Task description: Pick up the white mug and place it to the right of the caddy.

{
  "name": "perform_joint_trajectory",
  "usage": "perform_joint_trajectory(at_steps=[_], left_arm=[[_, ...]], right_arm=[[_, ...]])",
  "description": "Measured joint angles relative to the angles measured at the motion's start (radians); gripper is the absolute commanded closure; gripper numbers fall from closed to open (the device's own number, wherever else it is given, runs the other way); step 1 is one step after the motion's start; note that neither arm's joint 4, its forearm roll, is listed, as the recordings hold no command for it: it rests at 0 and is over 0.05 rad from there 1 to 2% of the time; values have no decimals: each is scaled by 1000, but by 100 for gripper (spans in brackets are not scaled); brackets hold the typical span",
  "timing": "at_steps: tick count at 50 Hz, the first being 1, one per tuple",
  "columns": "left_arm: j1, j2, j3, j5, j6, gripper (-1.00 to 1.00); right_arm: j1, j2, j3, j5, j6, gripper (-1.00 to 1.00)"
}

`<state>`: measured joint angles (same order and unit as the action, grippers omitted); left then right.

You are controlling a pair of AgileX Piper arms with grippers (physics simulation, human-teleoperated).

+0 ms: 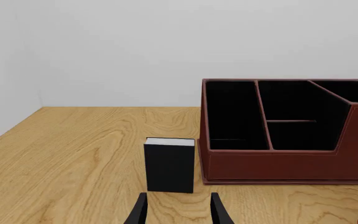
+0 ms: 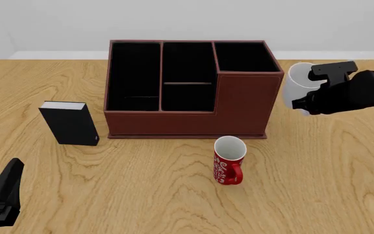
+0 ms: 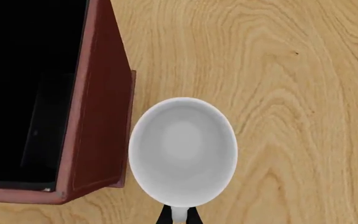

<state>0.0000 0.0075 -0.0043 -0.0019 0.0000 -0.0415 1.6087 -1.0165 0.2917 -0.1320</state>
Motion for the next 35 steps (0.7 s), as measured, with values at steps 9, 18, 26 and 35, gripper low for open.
perform_joint_trajectory(at_steps=[9, 18, 26, 35], left_arm=[[0, 0, 0, 0, 0, -100], [0, 0, 0, 0, 0, -100], [0, 0, 0, 0, 0, -100], [0, 0, 0, 0, 0, -100]], right_arm=[[-1, 24, 5, -19, 4, 100], [0, 40, 12, -36, 11, 100], [3, 51, 23, -51, 17, 100], [3, 67, 31, -64, 18, 100]])
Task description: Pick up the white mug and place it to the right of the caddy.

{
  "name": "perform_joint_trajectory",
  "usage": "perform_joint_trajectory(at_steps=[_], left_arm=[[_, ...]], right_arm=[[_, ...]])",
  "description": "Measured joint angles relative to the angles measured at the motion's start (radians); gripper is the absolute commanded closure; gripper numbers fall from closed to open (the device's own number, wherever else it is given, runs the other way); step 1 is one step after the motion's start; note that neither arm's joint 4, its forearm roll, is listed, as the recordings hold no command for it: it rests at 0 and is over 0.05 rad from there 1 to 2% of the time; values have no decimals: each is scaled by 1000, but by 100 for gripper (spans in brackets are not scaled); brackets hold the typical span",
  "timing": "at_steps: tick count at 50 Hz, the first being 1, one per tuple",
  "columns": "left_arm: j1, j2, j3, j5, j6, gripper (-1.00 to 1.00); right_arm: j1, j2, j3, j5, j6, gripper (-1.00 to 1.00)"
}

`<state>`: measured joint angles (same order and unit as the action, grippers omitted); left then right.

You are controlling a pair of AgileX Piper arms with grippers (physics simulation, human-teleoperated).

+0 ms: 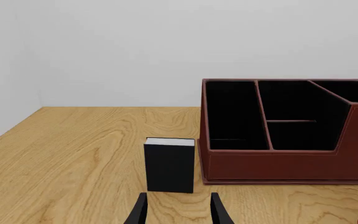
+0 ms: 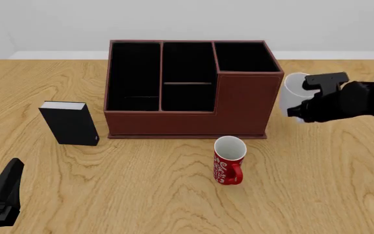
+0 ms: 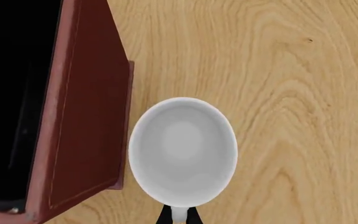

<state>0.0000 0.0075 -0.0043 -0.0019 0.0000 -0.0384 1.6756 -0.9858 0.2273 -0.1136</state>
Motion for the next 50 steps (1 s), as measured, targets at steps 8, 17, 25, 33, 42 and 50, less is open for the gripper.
perform_joint_trajectory(at_steps=[8, 17, 25, 33, 42, 50], left_arm=[[0, 0, 0, 0, 0, -100], [0, 0, 0, 0, 0, -100], [0, 0, 0, 0, 0, -100], [0, 0, 0, 0, 0, -100], [0, 0, 0, 0, 0, -100], [0, 0, 0, 0, 0, -100]], right_arm=[[0, 21, 9, -16, -1, 100], [-1, 42, 18, -29, -2, 100], [2, 55, 25, -39, 0, 100], [7, 62, 29, -45, 2, 100], [13, 69, 32, -52, 5, 100], [14, 87, 36, -64, 6, 100]])
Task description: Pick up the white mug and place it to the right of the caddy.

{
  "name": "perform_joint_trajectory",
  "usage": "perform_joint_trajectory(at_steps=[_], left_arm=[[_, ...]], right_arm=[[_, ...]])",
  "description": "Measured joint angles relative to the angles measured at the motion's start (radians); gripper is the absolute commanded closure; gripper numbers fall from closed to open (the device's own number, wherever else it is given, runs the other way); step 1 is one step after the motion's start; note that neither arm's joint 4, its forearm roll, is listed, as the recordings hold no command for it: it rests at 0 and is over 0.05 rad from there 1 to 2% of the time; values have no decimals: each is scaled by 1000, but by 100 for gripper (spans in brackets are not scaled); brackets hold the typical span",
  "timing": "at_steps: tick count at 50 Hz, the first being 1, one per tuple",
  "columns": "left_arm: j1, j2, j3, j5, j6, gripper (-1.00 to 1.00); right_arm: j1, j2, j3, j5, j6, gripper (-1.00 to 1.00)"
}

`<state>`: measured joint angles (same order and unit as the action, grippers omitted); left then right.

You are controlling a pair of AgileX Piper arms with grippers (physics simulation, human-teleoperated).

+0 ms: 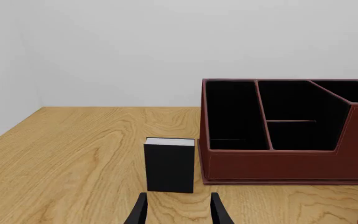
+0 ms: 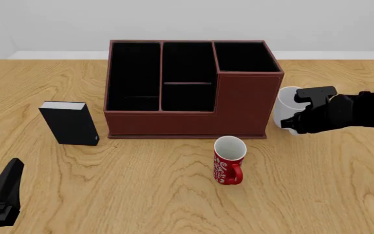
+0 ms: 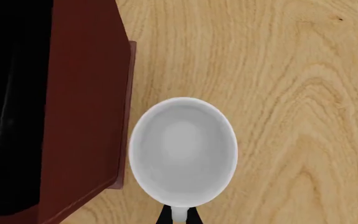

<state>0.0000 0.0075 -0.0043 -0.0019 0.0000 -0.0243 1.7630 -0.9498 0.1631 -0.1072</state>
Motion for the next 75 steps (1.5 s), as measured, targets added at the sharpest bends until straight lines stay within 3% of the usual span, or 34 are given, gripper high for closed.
perform_joint_trajectory(at_steps=[22, 56, 57, 75], left_arm=[[0, 0, 0, 0, 0, -100], [0, 0, 0, 0, 0, -100], [0, 0, 0, 0, 0, -100], [0, 0, 0, 0, 0, -100]], right_arm=[[-9, 10, 2, -22, 13, 100], [-26, 27, -10, -30, -26, 100], [-26, 27, -10, -30, -27, -100], [-34, 38, -2, -36, 9, -100]])
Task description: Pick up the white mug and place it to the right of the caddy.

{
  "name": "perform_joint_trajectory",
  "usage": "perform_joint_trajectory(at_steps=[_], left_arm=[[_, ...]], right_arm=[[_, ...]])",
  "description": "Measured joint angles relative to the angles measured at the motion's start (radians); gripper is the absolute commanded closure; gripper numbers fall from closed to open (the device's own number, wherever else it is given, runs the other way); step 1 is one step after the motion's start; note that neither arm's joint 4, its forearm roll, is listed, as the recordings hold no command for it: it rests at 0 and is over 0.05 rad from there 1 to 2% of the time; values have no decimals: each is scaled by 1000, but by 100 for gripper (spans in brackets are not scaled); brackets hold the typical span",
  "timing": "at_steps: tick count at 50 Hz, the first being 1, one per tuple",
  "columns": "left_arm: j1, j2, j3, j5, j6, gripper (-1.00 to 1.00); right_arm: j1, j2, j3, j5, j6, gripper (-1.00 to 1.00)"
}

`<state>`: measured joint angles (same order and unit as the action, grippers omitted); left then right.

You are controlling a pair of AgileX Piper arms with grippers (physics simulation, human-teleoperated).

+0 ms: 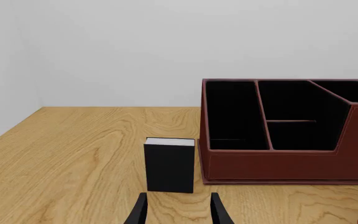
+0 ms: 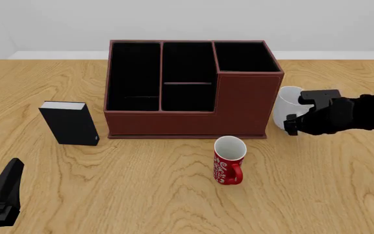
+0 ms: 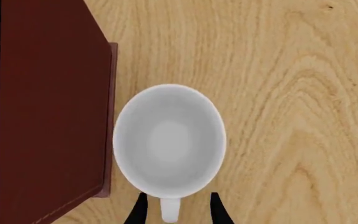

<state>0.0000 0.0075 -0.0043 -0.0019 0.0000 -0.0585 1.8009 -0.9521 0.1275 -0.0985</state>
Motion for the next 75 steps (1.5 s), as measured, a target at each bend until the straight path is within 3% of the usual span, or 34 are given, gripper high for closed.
perform_joint_trajectory(at_steps=[75], left_arm=[[0, 0, 0, 0, 0, -100]], right_arm=[[33, -233, 82, 38, -22, -100]])
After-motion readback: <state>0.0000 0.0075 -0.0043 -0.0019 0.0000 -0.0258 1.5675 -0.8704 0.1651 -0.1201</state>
